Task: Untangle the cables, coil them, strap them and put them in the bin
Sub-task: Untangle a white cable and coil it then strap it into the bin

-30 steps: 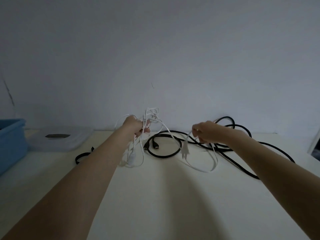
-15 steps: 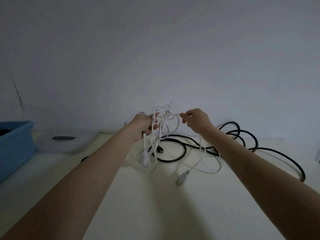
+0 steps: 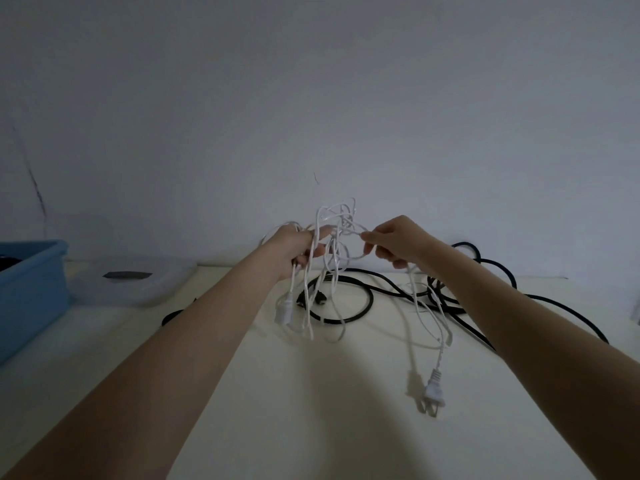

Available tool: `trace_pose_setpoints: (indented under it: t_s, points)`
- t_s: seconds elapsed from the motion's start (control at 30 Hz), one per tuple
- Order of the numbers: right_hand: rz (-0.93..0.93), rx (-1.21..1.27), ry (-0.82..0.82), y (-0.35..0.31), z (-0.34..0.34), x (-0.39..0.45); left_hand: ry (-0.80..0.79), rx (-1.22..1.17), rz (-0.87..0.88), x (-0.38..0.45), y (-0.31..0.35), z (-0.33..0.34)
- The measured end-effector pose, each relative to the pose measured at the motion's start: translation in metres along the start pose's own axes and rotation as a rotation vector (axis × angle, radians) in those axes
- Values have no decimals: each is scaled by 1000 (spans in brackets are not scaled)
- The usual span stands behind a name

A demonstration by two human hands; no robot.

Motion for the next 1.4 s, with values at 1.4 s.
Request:
trace_pose_setpoints:
  t_s: [1.4]
  points:
    - [216, 1038, 80, -17, -24, -1, -244, 591, 222, -22, 17, -18]
Point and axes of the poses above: each hand's wrist, its own x-axis towards the middle knuckle, its own z-axis out of the palm, y = z × x, the point moved 1 cm from there along x, towards the middle knuckle
